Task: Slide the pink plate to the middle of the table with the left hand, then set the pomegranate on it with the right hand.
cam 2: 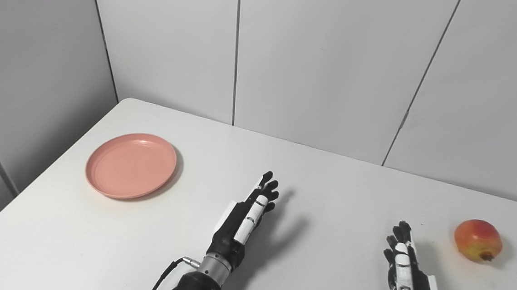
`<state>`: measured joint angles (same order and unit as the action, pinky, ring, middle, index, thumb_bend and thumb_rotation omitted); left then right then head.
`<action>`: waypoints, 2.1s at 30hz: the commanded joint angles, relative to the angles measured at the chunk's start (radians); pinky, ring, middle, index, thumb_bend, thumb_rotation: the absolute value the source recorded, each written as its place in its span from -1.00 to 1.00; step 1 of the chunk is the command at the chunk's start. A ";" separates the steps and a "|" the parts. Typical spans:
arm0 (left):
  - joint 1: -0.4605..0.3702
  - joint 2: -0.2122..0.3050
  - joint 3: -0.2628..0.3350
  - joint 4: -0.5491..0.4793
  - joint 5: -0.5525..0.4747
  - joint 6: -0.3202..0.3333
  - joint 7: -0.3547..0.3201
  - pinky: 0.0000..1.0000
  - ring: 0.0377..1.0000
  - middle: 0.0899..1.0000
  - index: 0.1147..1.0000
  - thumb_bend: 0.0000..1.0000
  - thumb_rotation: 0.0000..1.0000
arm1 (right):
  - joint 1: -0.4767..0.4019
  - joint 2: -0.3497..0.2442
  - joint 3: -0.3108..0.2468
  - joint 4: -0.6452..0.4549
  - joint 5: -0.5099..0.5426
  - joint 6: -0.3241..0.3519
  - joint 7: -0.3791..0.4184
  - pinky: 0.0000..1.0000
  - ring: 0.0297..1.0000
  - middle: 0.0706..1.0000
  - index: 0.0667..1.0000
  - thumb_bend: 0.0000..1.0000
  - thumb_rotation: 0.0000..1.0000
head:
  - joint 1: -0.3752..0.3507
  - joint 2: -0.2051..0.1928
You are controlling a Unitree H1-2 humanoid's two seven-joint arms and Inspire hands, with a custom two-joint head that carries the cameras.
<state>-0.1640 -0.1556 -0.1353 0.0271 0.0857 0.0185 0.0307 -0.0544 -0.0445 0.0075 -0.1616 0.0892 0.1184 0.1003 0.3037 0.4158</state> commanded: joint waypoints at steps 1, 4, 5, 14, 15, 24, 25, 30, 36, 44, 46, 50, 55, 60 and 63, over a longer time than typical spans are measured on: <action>-0.030 0.003 -0.003 -0.063 0.030 -0.008 0.012 0.90 0.90 0.95 0.93 -0.14 1.00 | -0.020 0.006 0.000 -0.028 -0.001 -0.032 -0.007 1.00 0.98 0.99 1.00 -0.77 1.00 | 0.004 -0.003; -0.034 0.010 -0.002 -0.100 0.054 0.005 0.012 0.88 0.89 0.93 0.92 -0.14 1.00 | -0.019 0.011 0.001 -0.031 -0.002 -0.018 -0.009 1.00 0.99 1.00 1.00 -0.74 1.00 | 0.007 -0.007; -0.036 0.013 0.000 -0.114 0.062 0.008 0.014 0.88 0.89 0.93 0.92 -0.13 1.00 | -0.019 0.015 0.000 -0.031 -0.002 -0.013 -0.012 1.00 0.99 1.00 1.00 -0.74 1.00 | 0.010 -0.008; -0.078 0.035 0.019 -0.179 0.093 0.041 0.009 0.84 0.86 0.90 0.89 -0.07 1.00 | -0.020 0.012 -0.003 -0.021 -0.001 -0.022 -0.012 1.00 0.99 0.99 1.00 -0.74 1.00 | 0.031 -0.012; -0.083 0.037 0.021 -0.183 0.096 0.041 0.010 0.83 0.85 0.89 0.88 -0.06 1.00 | -0.020 0.013 -0.003 -0.022 -0.002 -0.019 -0.013 1.00 0.98 0.99 1.00 -0.74 1.00 | 0.031 -0.012; -0.146 0.075 0.095 -0.242 0.069 0.013 0.010 0.85 0.88 0.92 0.91 -0.11 1.00 | -0.018 0.010 0.001 -0.024 -0.003 -0.015 -0.013 1.00 0.99 0.99 1.00 -0.72 1.00 | 0.026 -0.013; -0.152 0.084 0.106 -0.247 0.069 0.011 0.011 0.87 0.90 0.94 0.92 -0.10 1.00 | -0.018 0.010 0.002 -0.025 -0.002 -0.013 -0.013 1.00 0.99 0.99 1.00 -0.71 1.00 | 0.023 -0.015; -0.168 0.124 0.166 -0.287 0.053 0.029 0.026 0.96 0.93 0.96 0.95 -0.03 1.00 | -0.019 0.008 0.003 -0.019 0.003 -0.023 -0.010 1.00 1.00 1.00 1.00 -0.72 1.00 | 0.023 -0.016; -0.190 0.135 0.236 -0.335 0.013 0.053 0.056 0.96 0.92 0.96 0.94 -0.07 1.00 | -0.016 0.006 0.000 -0.029 0.007 -0.011 -0.011 1.00 0.99 0.99 1.00 -0.72 1.00 | 0.024 -0.017; -0.211 0.157 0.315 -0.341 -0.019 0.039 0.106 0.91 0.88 0.91 0.88 -0.07 1.00 | -0.018 -0.003 0.001 -0.025 0.005 -0.022 -0.006 1.00 0.99 0.99 1.00 -0.73 1.00 | 0.030 -0.020; -0.212 0.173 0.330 -0.332 -0.017 0.023 0.110 0.91 0.88 0.91 0.89 -0.06 1.00 | -0.017 -0.005 0.002 -0.027 0.006 -0.017 -0.005 1.00 1.00 1.00 1.00 -0.73 1.00 | 0.030 -0.020; -0.209 0.202 0.360 -0.322 -0.027 0.019 0.119 0.90 0.89 0.92 0.89 0.01 1.00 | -0.015 -0.003 0.002 -0.037 0.005 0.000 -0.011 1.00 1.00 1.00 1.00 -0.70 1.00 | 0.030 -0.020; -0.210 0.228 0.410 -0.309 -0.066 0.011 0.133 0.92 0.91 0.93 0.90 0.02 1.00 | -0.015 -0.002 0.003 -0.037 0.004 0.000 -0.014 1.00 1.00 1.00 1.00 -0.69 1.00 | 0.030 -0.020; -0.220 0.253 0.456 -0.285 -0.073 0.013 0.163 0.93 0.90 0.93 0.91 -0.02 1.00 | -0.015 -0.004 0.000 -0.039 0.012 0.001 -0.011 1.00 1.00 1.00 1.00 -0.71 1.00 | 0.034 -0.019; -0.222 0.274 0.473 -0.272 -0.078 0.013 0.171 0.94 0.91 0.94 0.92 -0.04 1.00 | -0.015 -0.004 -0.002 -0.040 0.018 0.002 -0.010 1.00 1.00 1.00 1.00 -0.73 1.00 | 0.035 -0.017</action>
<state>-0.3404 0.0936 0.3353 -0.2259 0.0133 0.0614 0.1900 -0.0528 -0.0461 0.0111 -0.1603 0.0951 0.1245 0.0850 0.3375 0.3988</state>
